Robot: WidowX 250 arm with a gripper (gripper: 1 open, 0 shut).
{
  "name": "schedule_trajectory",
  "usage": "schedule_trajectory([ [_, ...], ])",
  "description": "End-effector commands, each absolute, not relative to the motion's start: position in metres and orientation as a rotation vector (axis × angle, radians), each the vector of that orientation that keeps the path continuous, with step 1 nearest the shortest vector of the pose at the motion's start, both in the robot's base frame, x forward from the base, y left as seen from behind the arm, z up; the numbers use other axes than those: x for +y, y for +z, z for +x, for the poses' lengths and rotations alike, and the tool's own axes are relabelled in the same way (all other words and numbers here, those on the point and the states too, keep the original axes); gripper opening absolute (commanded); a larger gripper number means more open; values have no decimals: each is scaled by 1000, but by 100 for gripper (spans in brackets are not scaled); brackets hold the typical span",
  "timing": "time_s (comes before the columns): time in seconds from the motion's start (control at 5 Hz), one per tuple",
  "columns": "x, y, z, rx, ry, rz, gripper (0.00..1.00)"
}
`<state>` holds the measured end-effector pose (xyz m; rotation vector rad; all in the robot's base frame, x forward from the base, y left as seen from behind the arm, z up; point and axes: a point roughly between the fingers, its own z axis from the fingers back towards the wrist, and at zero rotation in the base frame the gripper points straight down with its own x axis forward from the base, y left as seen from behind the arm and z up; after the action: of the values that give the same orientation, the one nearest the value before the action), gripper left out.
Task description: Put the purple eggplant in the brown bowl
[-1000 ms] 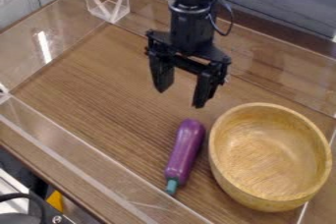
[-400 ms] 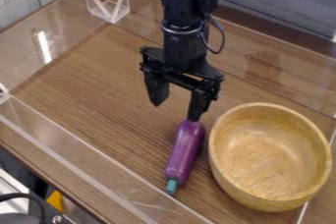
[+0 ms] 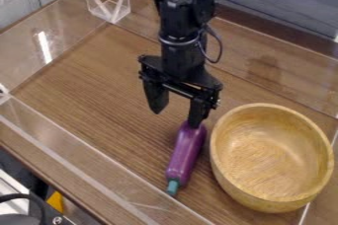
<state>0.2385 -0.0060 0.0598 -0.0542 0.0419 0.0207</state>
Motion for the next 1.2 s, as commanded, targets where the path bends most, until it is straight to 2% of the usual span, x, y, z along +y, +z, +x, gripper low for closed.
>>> schedule_trajectory([
  [0.0,-3,67,241,-19,35,-57,100],
  [1.0,-6,47,234,-51,59,-82,100],
])
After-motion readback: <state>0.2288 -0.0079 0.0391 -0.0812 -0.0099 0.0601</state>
